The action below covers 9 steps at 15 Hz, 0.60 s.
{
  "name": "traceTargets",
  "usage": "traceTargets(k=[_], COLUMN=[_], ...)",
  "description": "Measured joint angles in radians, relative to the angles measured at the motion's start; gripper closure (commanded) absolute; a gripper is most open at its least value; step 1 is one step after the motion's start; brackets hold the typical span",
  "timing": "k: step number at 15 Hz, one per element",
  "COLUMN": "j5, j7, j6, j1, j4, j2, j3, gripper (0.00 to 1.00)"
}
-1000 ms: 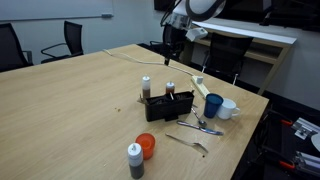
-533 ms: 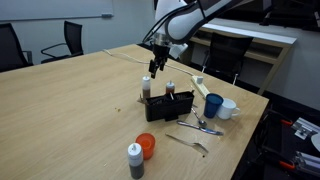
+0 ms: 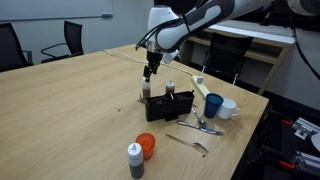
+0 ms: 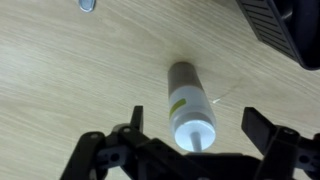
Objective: Get the sauce bottle that's furthest from the orange cup and put it on the right side of it
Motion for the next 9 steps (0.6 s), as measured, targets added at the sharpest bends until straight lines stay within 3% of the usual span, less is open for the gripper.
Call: traceTargets(k=[9], j5=[-0.001], j7=[-0.015], j6=[-0.084], j1=[0.000], j4=[0.215], j2=[0.159], j3=[-0.007], gripper=[0.00])
